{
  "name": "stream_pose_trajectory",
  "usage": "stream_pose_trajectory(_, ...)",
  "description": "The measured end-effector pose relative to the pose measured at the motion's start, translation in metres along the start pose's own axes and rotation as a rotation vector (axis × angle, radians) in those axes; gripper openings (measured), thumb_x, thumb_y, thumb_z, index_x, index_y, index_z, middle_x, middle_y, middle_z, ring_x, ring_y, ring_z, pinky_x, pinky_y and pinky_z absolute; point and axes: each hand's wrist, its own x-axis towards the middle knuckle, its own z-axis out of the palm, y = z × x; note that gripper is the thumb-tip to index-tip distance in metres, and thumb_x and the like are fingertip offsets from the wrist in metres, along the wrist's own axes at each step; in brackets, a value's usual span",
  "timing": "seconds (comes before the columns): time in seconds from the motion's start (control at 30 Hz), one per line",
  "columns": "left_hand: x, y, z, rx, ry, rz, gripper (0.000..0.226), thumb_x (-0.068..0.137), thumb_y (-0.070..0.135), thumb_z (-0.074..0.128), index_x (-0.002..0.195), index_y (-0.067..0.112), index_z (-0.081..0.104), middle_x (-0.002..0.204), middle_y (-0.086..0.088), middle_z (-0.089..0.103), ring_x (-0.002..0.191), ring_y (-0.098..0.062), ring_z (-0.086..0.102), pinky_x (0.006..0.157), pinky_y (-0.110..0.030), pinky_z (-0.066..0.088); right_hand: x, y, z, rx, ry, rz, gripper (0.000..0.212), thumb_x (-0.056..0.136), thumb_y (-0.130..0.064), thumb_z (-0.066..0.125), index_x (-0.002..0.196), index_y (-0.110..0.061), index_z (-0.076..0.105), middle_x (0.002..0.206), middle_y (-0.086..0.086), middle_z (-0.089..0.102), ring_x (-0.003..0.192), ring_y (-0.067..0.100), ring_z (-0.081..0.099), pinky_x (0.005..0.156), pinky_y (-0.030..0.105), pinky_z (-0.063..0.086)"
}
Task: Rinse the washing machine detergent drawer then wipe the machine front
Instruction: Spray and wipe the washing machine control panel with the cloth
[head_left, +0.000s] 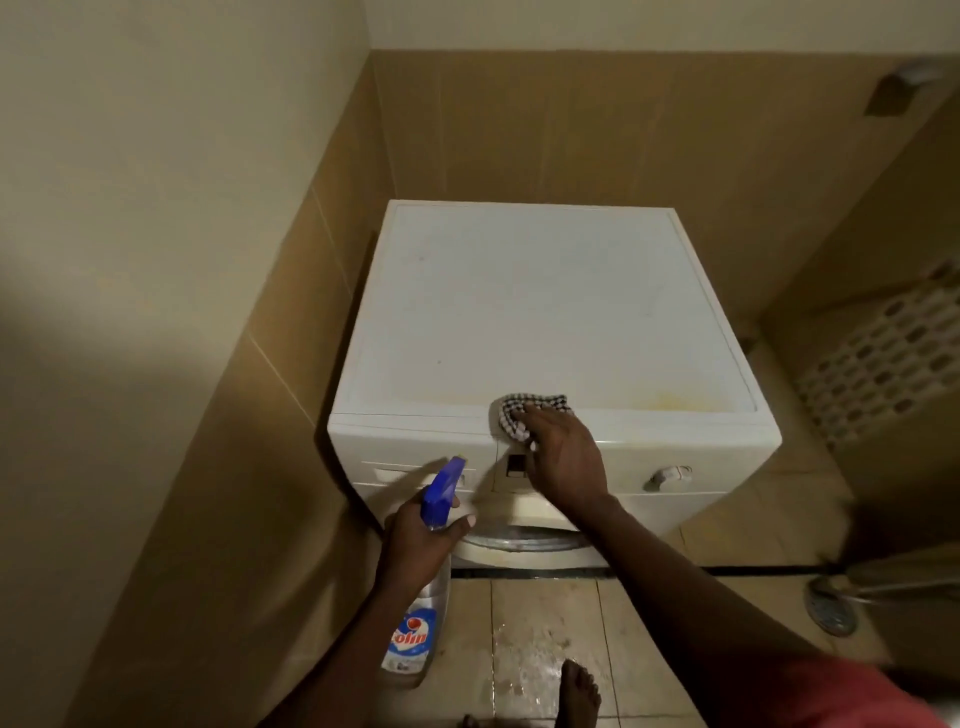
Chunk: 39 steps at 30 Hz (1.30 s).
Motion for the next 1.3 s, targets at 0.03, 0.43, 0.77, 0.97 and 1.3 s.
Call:
stream_pose_trajectory(0.03,-0.001,0.003,0.005,0.015,-0.014,0.020,0.030,0.075,0.016,0.083,0.099,0.019,0.065,0.094,0.000,0.070,0.093,-0.021,0.067,0.084,-0.037,0.055,0.005,0.003,-0.007,0.048,-0.020,0.076,0.037,0.077,-0.012,0.054,0.111,-0.018,0.069,0.111,0.004,0.071,0.101,0.028,0.064,0.085,0.033,0.050)
stream_pose_trajectory(0.43,0.001,0.066,0.102,0.096,-0.148,0.150,0.037,0.078,0.019,0.081,0.109,0.008,0.063,0.090,0.002,0.065,0.086,-0.015,0.063,0.068,-0.013,0.043,-0.041,0.153,-0.144,0.307,0.426,0.655,0.046,0.087,-0.069,0.042,0.112,-0.036,0.061,0.085,0.003,0.073,0.077,0.024,0.070,0.065,0.049,0.058)
stream_pose_trajectory(0.77,-0.005,0.115,0.187,0.148,-0.252,0.213,0.043,0.074,0.028,0.084,0.110,0.014,0.066,0.090,0.007,0.066,0.079,-0.005,0.061,0.064,-0.007,0.040,-0.078,0.178,-0.168,0.347,0.437,0.678,0.033,0.091,-0.053,0.049,0.112,-0.034,0.065,0.084,-0.001,0.073,0.075,0.018,0.070,0.064,0.043,0.059)
stream_pose_trajectory(0.97,-0.007,0.128,0.229,0.178,-0.311,0.222,0.044,0.074,0.026,0.084,0.113,0.016,0.067,0.090,0.009,0.068,0.078,-0.002,0.061,0.062,-0.005,0.040,-0.092,0.194,-0.174,0.316,0.469,0.714,0.026,0.095,-0.032,0.054,0.116,-0.025,0.067,0.089,0.003,0.072,0.079,0.018,0.067,0.070,0.034,0.055)
stream_pose_trajectory(1.3,-0.003,0.137,0.267,0.164,-0.369,0.229,0.058,0.072,0.029,0.085,0.123,0.013,0.063,0.110,-0.003,0.070,0.092,-0.017,0.065,0.066,-0.009,0.042,-0.083,0.210,-0.166,0.297,0.463,0.671,0.029,0.096,-0.023,0.052,0.122,-0.022,0.064,0.098,0.001,0.072,0.082,0.017,0.067,0.071,0.034,0.056)
